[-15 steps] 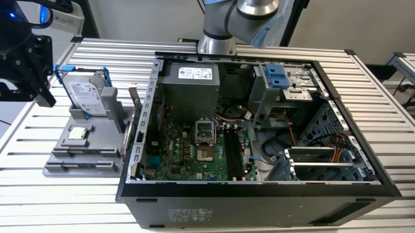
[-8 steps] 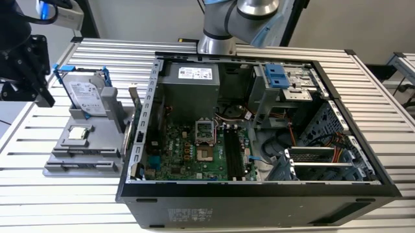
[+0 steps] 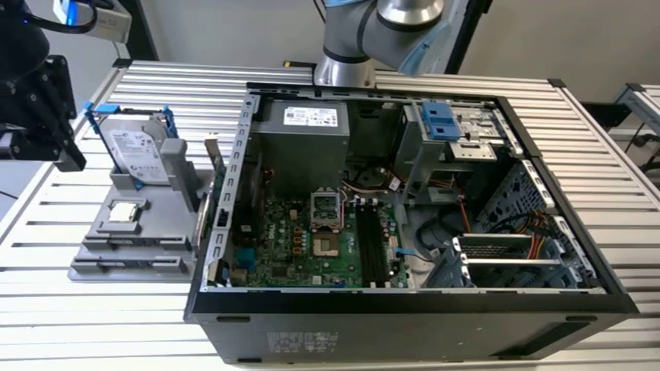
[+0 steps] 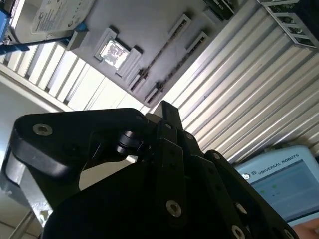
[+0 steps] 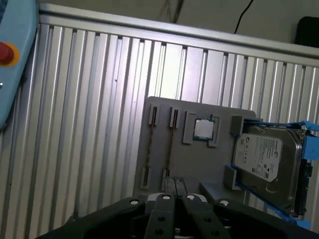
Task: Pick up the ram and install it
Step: 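Pick up the ram and move it above insertion slot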
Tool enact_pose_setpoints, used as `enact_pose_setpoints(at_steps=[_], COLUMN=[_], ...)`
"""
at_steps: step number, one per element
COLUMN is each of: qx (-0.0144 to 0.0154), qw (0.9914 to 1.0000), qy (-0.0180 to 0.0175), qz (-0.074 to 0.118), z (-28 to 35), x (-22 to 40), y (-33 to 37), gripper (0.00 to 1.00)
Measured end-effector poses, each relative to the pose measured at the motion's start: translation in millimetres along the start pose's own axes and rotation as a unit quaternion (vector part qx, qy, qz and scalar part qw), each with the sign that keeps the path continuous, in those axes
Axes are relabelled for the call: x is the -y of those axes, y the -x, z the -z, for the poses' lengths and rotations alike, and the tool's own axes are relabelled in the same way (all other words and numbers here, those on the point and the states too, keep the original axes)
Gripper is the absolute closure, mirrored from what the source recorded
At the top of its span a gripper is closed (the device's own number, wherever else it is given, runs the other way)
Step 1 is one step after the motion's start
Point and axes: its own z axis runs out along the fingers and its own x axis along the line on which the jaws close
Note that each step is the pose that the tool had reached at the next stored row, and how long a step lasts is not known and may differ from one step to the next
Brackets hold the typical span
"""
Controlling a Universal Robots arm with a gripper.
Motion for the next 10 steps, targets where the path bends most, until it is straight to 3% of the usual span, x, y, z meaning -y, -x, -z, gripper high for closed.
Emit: enact_pose_setpoints(at_steps=[6, 10], qx=[0.0008, 0.0010], qw=[0.99960, 0.99945], qy=[-0.0041, -0.0046], qz=[-0.028, -0.033], z=[-0.2, -0.3], x=[0.0, 0.0], y=[0.0, 0.0], gripper=[1.00, 1.00])
